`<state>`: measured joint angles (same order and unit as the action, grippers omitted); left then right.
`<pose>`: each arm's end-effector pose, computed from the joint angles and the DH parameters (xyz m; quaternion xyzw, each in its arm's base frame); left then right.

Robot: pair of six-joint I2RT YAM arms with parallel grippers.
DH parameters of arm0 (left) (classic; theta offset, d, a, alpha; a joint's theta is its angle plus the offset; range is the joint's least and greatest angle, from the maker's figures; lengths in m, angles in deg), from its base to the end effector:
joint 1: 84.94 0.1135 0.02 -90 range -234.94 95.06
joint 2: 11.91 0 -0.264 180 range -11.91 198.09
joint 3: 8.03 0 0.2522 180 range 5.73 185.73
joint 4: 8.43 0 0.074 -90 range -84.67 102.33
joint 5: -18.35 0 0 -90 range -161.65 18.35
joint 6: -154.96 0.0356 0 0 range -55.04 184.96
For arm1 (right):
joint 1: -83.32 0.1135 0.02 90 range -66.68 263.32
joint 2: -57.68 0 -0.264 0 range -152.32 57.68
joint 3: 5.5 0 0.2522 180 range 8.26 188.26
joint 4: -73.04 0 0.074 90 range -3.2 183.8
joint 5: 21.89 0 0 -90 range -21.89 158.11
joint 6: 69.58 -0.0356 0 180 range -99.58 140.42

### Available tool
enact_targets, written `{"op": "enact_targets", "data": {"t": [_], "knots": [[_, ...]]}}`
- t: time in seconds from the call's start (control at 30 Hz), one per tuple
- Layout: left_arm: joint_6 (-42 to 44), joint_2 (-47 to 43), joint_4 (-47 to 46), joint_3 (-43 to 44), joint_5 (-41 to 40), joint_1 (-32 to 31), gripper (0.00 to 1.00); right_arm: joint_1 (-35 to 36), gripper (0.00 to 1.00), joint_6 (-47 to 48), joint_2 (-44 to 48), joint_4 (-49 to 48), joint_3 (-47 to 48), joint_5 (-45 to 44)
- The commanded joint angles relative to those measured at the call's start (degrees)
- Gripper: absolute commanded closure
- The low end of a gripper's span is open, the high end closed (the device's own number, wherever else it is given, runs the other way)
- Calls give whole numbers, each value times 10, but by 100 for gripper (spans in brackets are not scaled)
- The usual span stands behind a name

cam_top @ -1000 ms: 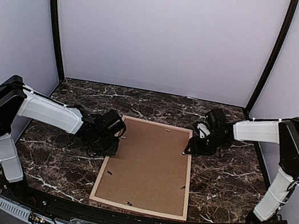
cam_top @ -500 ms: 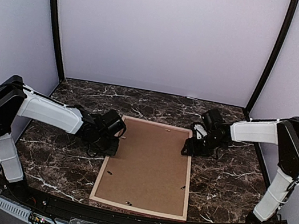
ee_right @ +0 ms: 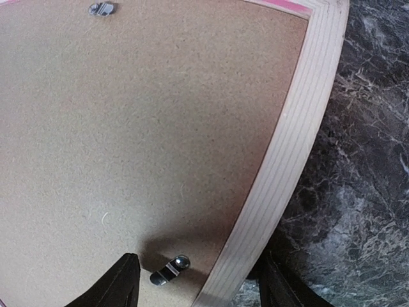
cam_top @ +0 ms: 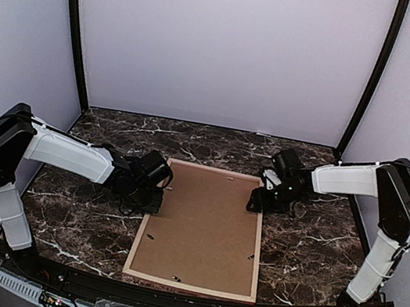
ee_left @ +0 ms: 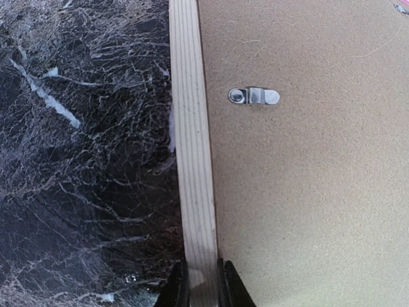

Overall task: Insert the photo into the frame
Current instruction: Press the fastener onto the backboard.

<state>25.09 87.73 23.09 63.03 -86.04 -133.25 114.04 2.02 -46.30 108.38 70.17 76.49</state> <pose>0.2326 -0.2478 0.1591 0.0383 0.9583 -0.0912 0.2680 0.3019 0.1854 0.1522 -0.1208 0.9637 0.1592 0.1772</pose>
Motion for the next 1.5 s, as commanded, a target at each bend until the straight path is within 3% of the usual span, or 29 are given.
{"op": "enact_targets", "data": {"t": [0.0, 0.83, 1.47], "knots": [[7, 1, 16, 11, 6, -8, 97, 4, 36, -22, -20, -15, 10, 7], [6, -5, 21, 7, 0, -8, 98, -14, 59, 65, -2, 35, -6, 27], [4, -8, 26, 9, -1, -8, 98, -40, 62, 84, -20, 26, -33, 38]]}}
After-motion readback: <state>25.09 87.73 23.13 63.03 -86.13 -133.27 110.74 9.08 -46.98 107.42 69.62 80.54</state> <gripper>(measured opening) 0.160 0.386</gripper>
